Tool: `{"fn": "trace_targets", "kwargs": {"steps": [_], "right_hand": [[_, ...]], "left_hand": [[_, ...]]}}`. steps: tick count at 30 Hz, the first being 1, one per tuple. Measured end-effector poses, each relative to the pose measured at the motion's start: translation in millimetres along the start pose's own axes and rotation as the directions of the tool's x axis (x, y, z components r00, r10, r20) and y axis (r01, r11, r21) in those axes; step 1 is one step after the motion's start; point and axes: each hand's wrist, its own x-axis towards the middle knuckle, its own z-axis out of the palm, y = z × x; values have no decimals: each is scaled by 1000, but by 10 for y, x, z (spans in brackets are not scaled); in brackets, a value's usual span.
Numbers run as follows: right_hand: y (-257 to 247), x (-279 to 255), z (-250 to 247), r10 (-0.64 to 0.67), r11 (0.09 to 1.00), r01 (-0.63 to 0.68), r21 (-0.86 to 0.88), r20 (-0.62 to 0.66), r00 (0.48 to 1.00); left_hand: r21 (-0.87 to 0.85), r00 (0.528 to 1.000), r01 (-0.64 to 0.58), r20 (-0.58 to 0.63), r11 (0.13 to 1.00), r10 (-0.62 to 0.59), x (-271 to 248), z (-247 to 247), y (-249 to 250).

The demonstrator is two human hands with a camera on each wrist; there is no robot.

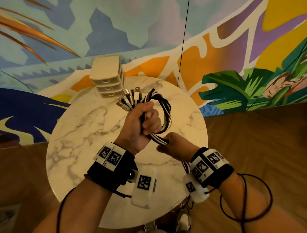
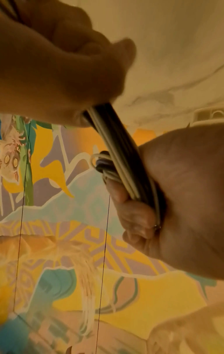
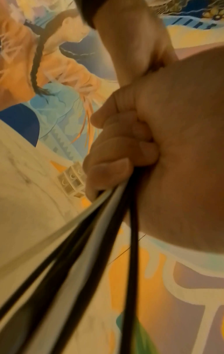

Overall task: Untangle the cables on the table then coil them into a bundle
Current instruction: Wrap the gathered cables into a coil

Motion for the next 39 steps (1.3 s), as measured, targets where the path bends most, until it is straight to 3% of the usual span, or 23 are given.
{"fn": "trace_targets", "kwargs": {"steps": [5,8,13,16,19,22,25,29,31,34,36,38,39], "right_hand": [[182,13,-490,-33,989,19,-146,-99,995],[361,126,-475,-31,982,3,-188,-143,989],[890,229,50,212,962,-202,-186,38,976],[1033,137,-95,248,954,-229,-192,80,965],[1207,66,-517,225,959,-245,-144,-147,963],[1362,83,-594,188,959,-255,-127,-389,902],[1564,134,-247,276,920,-344,-189,-314,909],[1777,99,144,323,911,-344,-229,-122,938],[1782,68,170,281,915,-309,-259,-141,949],[1652,-36,182,106,961,-159,-226,-232,967],[1433,-108,286,-77,987,15,-161,-385,920],[1221,-125,495,-193,981,152,-118,-588,786],[1124,-106,599,-191,980,183,-82,-656,730]], "left_hand": [[119,999,0,36,993,-4,-63,-14,207],[204,996,82,2,976,-84,-52,-8,148],[338,970,238,-30,911,-242,-113,-50,-28],[332,969,242,-36,912,-244,-115,-32,2],[317,982,184,-21,930,-187,-31,12,117],[334,989,148,-33,931,-145,70,77,52],[386,983,174,-123,906,-136,110,88,-154],[338,965,133,-258,932,-44,179,57,-358],[320,947,82,-320,944,26,243,71,-405],[332,914,7,-385,943,129,344,97,-421],[344,886,-24,-428,939,179,411,127,-428],[329,847,-39,-490,944,205,474,177,-445],[307,823,-47,-527,950,211,509,203,-455]]}}
